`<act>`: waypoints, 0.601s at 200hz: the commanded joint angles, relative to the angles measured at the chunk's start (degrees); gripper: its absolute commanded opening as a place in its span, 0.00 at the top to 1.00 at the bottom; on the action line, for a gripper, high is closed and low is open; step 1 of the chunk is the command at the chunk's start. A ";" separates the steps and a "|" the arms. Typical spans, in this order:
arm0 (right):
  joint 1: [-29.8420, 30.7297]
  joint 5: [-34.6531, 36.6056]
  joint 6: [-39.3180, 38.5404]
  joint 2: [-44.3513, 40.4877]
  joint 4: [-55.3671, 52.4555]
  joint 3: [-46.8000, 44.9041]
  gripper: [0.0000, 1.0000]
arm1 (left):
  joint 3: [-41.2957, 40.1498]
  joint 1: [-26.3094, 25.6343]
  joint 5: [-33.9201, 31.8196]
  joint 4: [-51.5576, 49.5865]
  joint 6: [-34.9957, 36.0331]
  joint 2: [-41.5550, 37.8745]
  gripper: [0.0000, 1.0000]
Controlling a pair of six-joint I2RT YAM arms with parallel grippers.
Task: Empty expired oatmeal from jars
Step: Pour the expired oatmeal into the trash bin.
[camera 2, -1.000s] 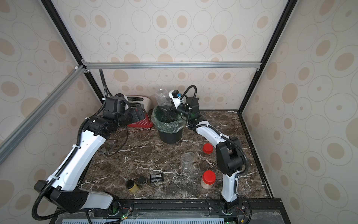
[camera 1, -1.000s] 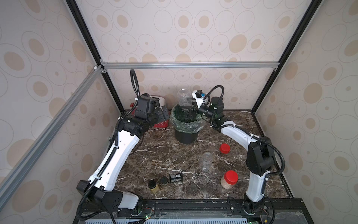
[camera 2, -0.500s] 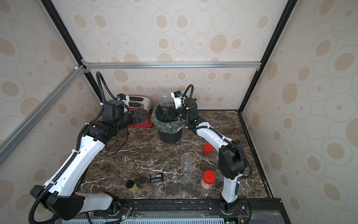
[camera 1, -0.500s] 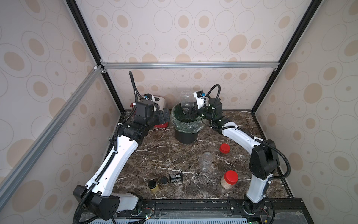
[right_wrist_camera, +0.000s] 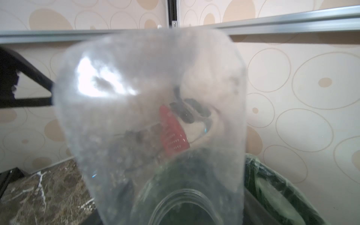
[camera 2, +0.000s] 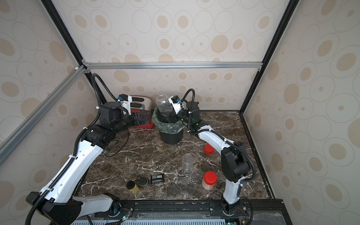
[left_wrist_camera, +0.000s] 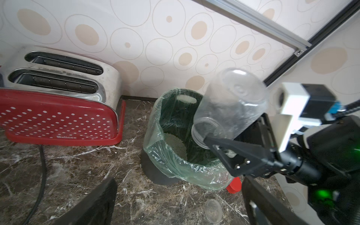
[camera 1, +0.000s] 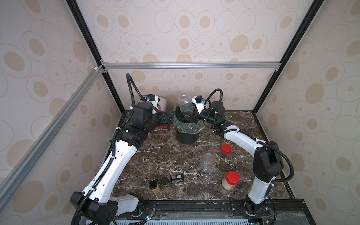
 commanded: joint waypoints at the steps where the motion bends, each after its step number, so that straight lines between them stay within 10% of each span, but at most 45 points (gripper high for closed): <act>1: 0.41 -3.40 -6.79 -0.35 2.98 3.13 1.00 | -0.41 -0.27 3.68 2.35 1.44 -1.35 0.01; 120: 0.27 -7.08 -11.42 -1.17 -2.78 6.58 1.00 | 1.13 -0.26 11.21 4.37 2.31 0.09 0.01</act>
